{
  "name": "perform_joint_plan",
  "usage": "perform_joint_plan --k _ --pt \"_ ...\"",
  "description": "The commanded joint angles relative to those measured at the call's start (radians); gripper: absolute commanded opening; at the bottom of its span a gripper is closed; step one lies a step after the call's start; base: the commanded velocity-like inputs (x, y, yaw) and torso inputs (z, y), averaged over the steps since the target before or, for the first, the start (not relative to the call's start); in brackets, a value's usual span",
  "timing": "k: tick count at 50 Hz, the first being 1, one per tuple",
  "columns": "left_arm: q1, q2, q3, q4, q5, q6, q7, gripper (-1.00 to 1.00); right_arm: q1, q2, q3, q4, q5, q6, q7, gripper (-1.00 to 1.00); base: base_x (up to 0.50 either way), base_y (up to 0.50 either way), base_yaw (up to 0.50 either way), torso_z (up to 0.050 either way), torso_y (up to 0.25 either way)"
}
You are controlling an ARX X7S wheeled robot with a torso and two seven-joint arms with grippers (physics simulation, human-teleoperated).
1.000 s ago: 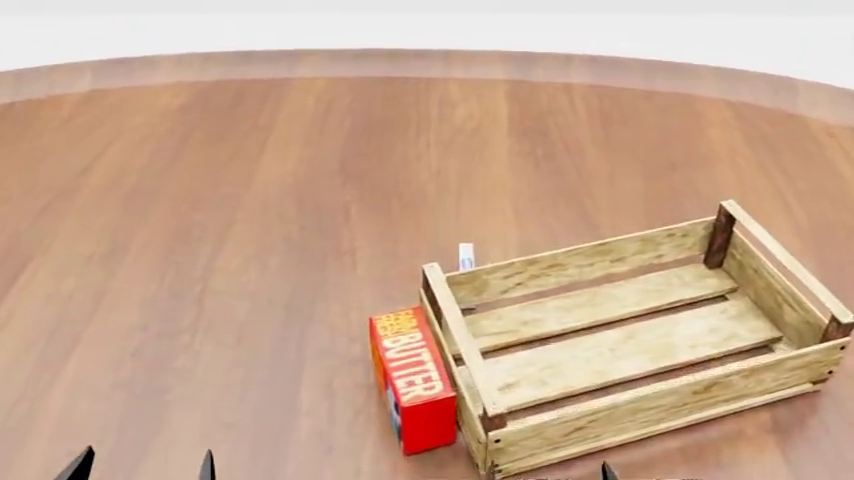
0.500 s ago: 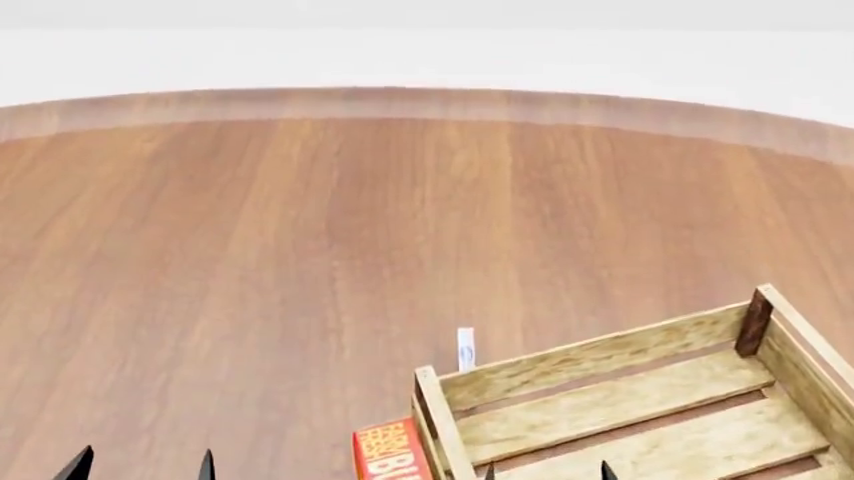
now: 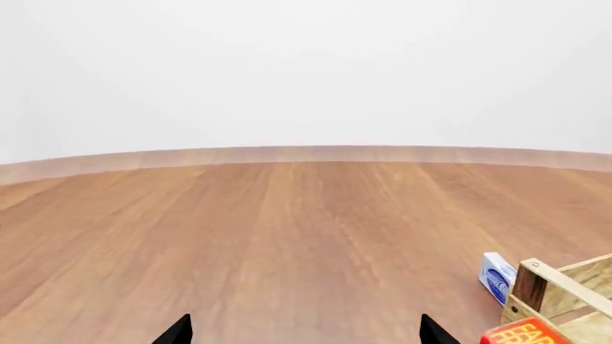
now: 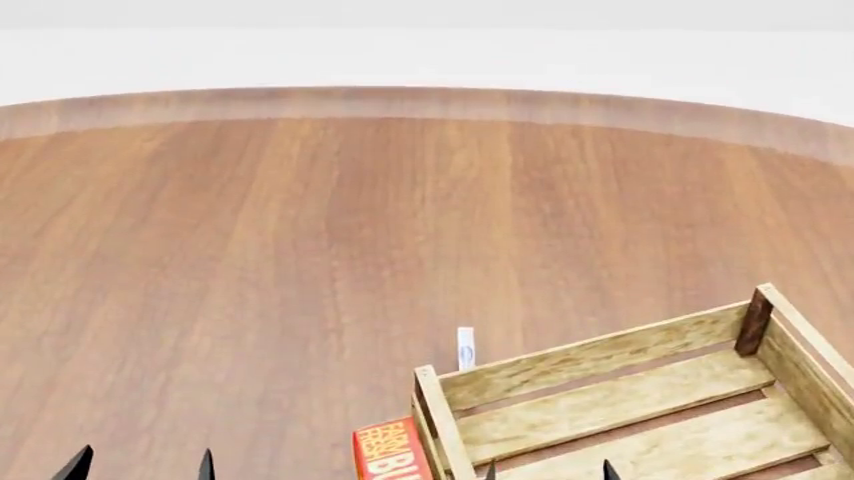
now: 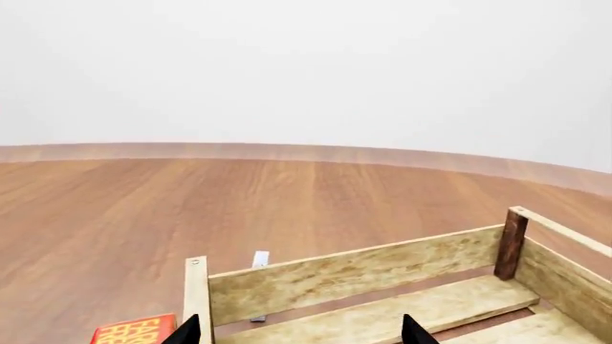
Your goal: Pick up the tomato sauce, and put it in the wooden tray.
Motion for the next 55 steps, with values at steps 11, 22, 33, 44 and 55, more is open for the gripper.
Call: perform_joint_plan --k 11,22,33,44,55 --pt "0.014 0.078 -0.094 0.001 0.095 0.004 0.111 1.00 -0.016 -0.085 0.084 -0.009 -0.088 0.013 -0.090 1.00 0.00 0.00 0.00 0.000 0.000" --pt "0.013 0.061 -0.073 -0.002 0.078 0.008 0.092 1.00 -0.039 -0.072 0.052 -0.064 -0.070 0.031 -0.068 1.00 0.00 0.00 0.00 0.000 0.000" --pt "0.023 0.046 -0.060 0.023 0.064 -0.004 0.076 1.00 -0.188 -0.048 0.051 -0.227 -0.048 0.041 -0.028 1.00 0.00 0.00 0.00 0.000 0.000" --pt "0.012 0.037 -0.044 -0.001 0.055 0.012 0.061 1.00 -0.393 -0.011 0.012 -0.392 -0.107 -0.067 0.009 1.00 0.00 0.00 0.00 0.000 0.000" --pt "0.012 0.025 -0.029 0.005 0.044 0.008 0.046 1.00 -0.562 0.001 0.008 -0.431 -0.097 -0.238 0.048 1.00 0.00 0.00 0.00 0.000 0.000"
